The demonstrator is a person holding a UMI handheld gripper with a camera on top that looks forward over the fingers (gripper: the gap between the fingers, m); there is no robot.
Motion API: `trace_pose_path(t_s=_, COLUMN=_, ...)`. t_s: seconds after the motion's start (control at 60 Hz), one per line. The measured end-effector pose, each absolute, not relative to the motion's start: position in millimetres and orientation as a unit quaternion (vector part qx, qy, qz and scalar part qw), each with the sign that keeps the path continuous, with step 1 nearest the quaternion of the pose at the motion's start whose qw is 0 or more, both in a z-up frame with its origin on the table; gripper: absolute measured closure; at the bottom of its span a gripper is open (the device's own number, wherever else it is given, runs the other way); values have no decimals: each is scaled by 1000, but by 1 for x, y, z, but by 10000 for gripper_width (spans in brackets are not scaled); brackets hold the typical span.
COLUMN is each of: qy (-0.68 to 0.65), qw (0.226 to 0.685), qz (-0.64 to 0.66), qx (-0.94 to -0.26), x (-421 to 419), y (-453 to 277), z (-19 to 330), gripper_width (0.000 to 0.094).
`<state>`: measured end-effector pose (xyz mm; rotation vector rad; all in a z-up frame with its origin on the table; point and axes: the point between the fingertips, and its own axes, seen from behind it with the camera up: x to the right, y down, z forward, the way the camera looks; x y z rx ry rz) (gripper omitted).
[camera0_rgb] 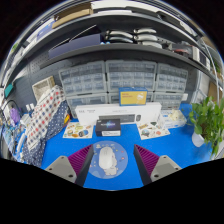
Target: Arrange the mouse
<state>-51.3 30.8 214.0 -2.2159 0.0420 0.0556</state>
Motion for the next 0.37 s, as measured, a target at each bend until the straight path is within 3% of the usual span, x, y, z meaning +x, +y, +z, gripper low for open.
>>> trace_pose_path(t_s=0.367, qy=15, qw=460, qz=20, qx=-887, x=-49, y=21, z=229, gripper_width=124)
